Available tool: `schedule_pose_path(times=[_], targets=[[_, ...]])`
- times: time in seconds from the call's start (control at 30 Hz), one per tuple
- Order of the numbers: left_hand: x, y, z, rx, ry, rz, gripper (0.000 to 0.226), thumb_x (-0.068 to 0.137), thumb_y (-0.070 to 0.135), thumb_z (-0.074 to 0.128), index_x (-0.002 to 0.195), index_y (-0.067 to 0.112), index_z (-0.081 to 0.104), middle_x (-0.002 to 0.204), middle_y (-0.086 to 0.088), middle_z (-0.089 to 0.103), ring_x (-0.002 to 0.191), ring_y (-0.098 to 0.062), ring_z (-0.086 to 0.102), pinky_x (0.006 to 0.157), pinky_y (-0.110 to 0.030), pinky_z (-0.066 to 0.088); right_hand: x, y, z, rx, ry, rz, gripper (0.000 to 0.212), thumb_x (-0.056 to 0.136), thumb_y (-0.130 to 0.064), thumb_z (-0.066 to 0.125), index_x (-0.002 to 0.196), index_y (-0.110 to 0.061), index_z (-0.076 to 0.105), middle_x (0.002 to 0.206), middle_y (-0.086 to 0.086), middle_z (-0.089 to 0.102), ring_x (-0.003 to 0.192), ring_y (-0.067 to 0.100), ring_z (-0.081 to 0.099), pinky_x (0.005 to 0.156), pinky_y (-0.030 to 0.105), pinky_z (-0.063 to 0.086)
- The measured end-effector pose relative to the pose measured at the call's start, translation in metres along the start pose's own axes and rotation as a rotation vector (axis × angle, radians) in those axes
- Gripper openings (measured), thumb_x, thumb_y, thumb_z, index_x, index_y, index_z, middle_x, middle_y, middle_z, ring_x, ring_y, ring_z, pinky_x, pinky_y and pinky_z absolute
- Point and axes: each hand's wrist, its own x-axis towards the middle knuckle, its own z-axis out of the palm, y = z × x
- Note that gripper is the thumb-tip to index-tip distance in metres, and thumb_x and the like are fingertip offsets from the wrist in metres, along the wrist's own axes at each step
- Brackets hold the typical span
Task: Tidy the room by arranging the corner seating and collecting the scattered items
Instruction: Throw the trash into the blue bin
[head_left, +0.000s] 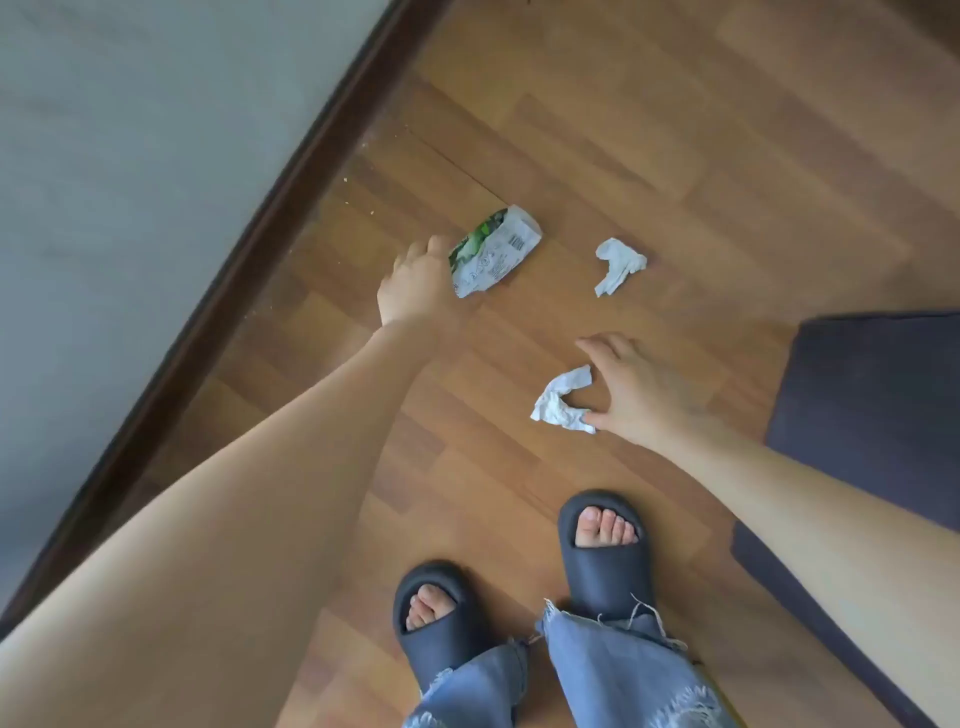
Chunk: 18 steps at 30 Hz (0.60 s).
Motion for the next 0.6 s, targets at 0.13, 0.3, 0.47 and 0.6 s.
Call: schedule_pose_path(times=[0.13,0.3,0.47,0.6], targets=[[0.011,-0.007,0.021,0.01,-0.048,-0.111,0.067,0.077,0.043,0.074,0.127,0.015,0.04,0.12,-0.005,0.05,0.115,-0.025,0.046,0.074,-0.035,0.038,0.013,-0.001,0.024,-0.037,-0.057,0.004,0.097,0.07,-0.042,0.082,0.149,-0.025,0.028,0.146,-0.005,0.034,0.13,0.018,0.039,0.088,0.032,0.048],[0.02,-0.018,0.047,0.052,-0.068,-0.11,0.064,0.079,0.04,0.073,0.128,0.013,0.04,0.124,-0.007,0.049,0.116,-0.026,0.046,0.076,-0.036,0.039,0.029,-0.001,0.052,-0.082,-0.084,0.032,0.096,0.07,-0.04,0.082,0.148,-0.025,0.028,0.146,-0.003,0.032,0.129,0.018,0.041,0.085,0.031,0.046],[0.035,-0.022,0.057,0.089,-0.032,-0.1,0.057,0.088,0.038,0.064,0.131,0.008,0.04,0.128,-0.01,0.048,0.119,-0.028,0.047,0.078,-0.038,0.042,0.043,-0.008,0.068,-0.117,-0.057,0.085,0.085,0.074,-0.032,0.079,0.144,-0.023,0.032,0.141,-0.001,0.035,0.128,0.019,0.04,0.082,0.032,0.047],[0.043,-0.021,0.064,0.108,-0.001,-0.088,0.038,0.093,0.024,0.056,0.126,0.008,0.048,0.126,-0.012,0.05,0.116,-0.03,0.049,0.074,-0.037,0.038,0.047,-0.009,0.077,-0.129,-0.032,0.109,0.058,0.079,-0.025,0.075,0.129,-0.018,0.046,0.129,0.002,0.042,0.119,0.021,0.043,0.076,0.035,0.051]])
